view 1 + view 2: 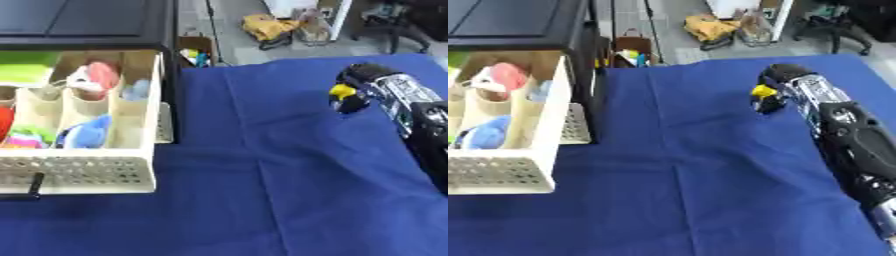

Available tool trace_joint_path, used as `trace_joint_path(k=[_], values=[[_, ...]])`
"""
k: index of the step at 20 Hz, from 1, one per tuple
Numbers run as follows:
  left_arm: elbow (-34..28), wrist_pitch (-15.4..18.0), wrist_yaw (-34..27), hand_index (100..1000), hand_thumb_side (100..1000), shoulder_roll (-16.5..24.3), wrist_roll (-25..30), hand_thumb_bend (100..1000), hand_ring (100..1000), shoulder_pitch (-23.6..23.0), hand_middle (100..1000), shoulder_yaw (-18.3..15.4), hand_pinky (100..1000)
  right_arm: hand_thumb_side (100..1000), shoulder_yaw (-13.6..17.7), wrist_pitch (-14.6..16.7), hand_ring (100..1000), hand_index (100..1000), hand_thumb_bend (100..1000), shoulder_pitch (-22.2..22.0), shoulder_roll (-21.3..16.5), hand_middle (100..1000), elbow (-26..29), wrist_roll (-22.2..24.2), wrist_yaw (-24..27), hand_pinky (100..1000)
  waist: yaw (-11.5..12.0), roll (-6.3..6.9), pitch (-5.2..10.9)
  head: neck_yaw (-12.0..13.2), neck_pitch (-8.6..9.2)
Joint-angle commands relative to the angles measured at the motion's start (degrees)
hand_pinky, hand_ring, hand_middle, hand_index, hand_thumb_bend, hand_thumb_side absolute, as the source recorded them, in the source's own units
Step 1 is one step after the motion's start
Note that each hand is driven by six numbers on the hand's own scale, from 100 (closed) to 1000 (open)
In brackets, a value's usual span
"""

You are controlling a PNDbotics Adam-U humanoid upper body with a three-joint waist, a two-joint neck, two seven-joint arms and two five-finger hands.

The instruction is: Pick up objects from table and place into drawer.

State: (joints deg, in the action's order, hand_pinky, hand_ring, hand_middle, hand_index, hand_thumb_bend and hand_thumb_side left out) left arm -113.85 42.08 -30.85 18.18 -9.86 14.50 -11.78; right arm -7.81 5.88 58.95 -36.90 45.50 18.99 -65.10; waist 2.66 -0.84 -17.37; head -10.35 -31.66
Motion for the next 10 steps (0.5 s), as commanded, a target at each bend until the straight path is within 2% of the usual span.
trace_joint_path(k=[1, 2, 3, 4, 10], values=[[-0.7, -0.2, -0.2, 821, 1000, 1.7, -0.1, 100, 688, 0.4, 725, -0.1, 510, 430, -0.6, 0.2, 713, 608, 100, 1.7, -3.0, 426, 3.5, 0.3, 1.5, 640, -0.1, -0.14, 1.57, -0.1, -0.04], [-0.7, -0.3, -0.2, 821, 1000, 1.8, -0.1, 100, 688, 0.4, 725, -0.1, 510, 422, -1.0, 0.5, 713, 607, 100, 1.9, -3.2, 425, 4.4, 0.3, 1.8, 641, -0.1, -0.23, 1.67, -0.1, -0.10], [-0.7, -0.3, -0.3, 821, 1000, 1.9, -0.2, 100, 688, 0.4, 725, -0.1, 510, 477, -1.4, 0.7, 713, 605, 100, 2.1, -3.4, 425, 5.1, 0.4, 2.1, 641, -0.2, -0.32, 1.76, -0.1, -0.15], [-0.7, -0.3, -0.3, 821, 1000, 2.0, -0.2, 100, 688, 0.4, 725, -0.1, 510, 410, -1.8, 1.1, 713, 604, 100, 2.3, -3.5, 424, 6.0, 0.4, 2.3, 641, -0.2, -0.41, 1.86, -0.1, -0.20], [-0.7, -0.7, -0.7, 822, 1000, 2.7, -0.5, 100, 687, 0.3, 724, -0.2, 510, 394, -4.8, 3.7, 719, 603, 100, 3.6, -4.7, 421, 12.1, 0.3, 4.0, 645, -0.5, -1.14, 2.66, 0.0, -0.68]])
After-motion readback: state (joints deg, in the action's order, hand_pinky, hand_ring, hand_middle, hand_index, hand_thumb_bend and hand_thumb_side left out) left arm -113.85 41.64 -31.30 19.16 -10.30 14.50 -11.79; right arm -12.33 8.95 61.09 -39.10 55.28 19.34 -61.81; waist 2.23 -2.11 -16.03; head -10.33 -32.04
